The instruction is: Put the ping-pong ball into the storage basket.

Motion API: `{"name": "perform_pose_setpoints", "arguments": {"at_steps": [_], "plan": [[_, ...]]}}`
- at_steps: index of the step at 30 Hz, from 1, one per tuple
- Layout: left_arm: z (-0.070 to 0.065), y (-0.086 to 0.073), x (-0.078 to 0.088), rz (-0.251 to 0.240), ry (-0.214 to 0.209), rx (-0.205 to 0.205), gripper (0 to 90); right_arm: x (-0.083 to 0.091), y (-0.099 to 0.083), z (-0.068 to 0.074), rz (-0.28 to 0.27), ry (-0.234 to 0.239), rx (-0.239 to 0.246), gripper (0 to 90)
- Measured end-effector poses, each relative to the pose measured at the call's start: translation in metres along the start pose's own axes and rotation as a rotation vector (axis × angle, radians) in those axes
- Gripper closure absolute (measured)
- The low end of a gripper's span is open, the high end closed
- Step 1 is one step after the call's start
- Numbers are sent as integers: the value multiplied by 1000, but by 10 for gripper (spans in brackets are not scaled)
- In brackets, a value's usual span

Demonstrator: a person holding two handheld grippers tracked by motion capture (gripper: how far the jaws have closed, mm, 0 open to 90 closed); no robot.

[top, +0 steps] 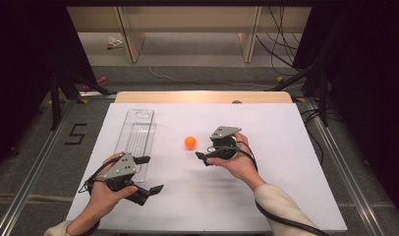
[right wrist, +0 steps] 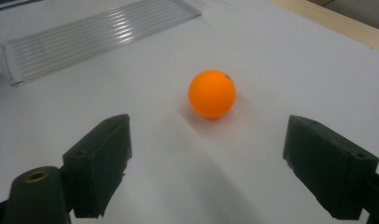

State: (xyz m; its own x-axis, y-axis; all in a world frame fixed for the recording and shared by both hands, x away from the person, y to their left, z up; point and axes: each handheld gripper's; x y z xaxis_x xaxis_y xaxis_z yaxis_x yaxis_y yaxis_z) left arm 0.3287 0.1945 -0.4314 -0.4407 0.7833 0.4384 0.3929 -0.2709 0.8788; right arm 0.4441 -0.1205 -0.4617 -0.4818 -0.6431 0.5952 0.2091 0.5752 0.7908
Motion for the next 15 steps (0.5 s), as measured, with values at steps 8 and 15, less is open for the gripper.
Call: {"name": "perform_pose_setpoints", "arguments": {"at_steps": [8, 15], "plan": [[0, 0, 0, 0, -2, -2, 0, -18, 4, -4, 20, 0, 1, 162], [0, 0, 1, 0, -4, -2, 0, -32, 8, -6, 28, 2, 2, 162]]}}
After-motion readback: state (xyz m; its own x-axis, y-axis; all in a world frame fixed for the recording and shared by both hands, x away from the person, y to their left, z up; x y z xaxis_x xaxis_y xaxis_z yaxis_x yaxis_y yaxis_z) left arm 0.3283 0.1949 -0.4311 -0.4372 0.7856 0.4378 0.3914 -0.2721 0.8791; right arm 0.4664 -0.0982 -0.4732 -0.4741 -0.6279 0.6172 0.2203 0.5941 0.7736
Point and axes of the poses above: each handheld gripper's, and its own axes: x roughly backward along the jaws, y roughly out of its top, z roughly to its left, and after that the axes turned 11 degrees about x, right-handed
